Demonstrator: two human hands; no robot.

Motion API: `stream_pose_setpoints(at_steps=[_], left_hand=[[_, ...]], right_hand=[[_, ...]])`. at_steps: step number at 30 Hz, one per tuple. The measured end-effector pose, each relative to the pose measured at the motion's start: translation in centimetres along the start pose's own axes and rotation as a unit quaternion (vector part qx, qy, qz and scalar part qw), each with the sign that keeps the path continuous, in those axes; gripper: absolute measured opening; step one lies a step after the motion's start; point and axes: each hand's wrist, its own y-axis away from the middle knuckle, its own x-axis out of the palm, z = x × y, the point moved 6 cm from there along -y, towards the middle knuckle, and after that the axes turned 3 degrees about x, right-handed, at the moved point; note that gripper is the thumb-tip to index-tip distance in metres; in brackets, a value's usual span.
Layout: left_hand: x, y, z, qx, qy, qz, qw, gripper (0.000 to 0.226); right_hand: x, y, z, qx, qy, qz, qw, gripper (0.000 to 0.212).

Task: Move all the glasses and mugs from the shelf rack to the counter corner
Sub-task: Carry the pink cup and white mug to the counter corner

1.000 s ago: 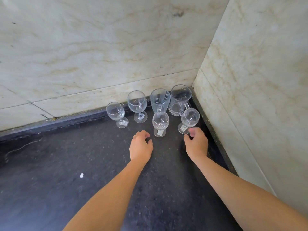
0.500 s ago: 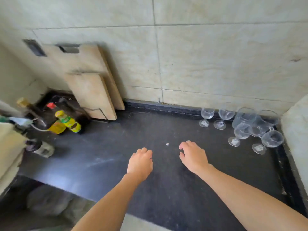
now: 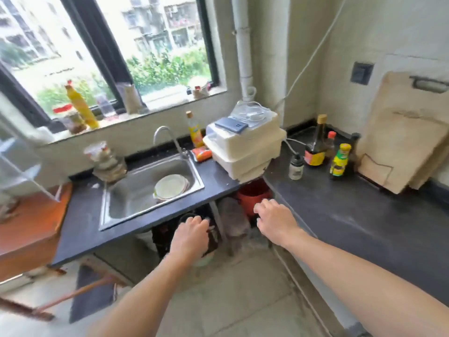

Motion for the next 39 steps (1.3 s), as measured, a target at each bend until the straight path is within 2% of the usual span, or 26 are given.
stream_pose_setpoints(at_steps=[4, 10, 17, 24, 30, 35, 39], left_hand=[[-2.9, 7.0, 13.6, -0.129, -0.006, -0.028, 0.991, 0.013], [-4.9, 16.6, 27.5, -0.278, -0.017, -0.035, 0.960, 0.012], [-9.2, 20.8, 41.8, -0.399, -0.062, -0.062, 0.913, 0.015], [-12.0, 22.2, 52.9, -0.472, -0.069, -0.111, 0.872, 0.015], [-11.4, 24.5, 62.2, -0.496, -0.067, -0.120, 0.857, 0.017], [-11.5, 25.1, 72.9, -0.474, -0.063, -0.126, 0.869, 0.016], [-12.6, 24.7, 81.3, -0.415, -0.054, -0.134, 0.899, 0.018]], right_hand=[[-0.7, -5.9, 15.1, -0.138, 0.006, -0.030, 0.990, 0.025], [0.5, -10.2, 34.0, -0.311, -0.018, -0.024, 0.950, 0.017], [2.1, -17.9, 51.9, -0.440, -0.040, -0.051, 0.896, 0.018], [1.7, -26.7, 66.0, -0.491, -0.069, -0.064, 0.866, 0.020], [3.7, -30.2, 76.3, -0.519, -0.055, -0.057, 0.851, 0.024], [5.5, -35.2, 84.8, -0.485, -0.067, -0.067, 0.870, 0.033], [6.0, -40.2, 90.9, -0.408, -0.087, -0.064, 0.906, 0.033]])
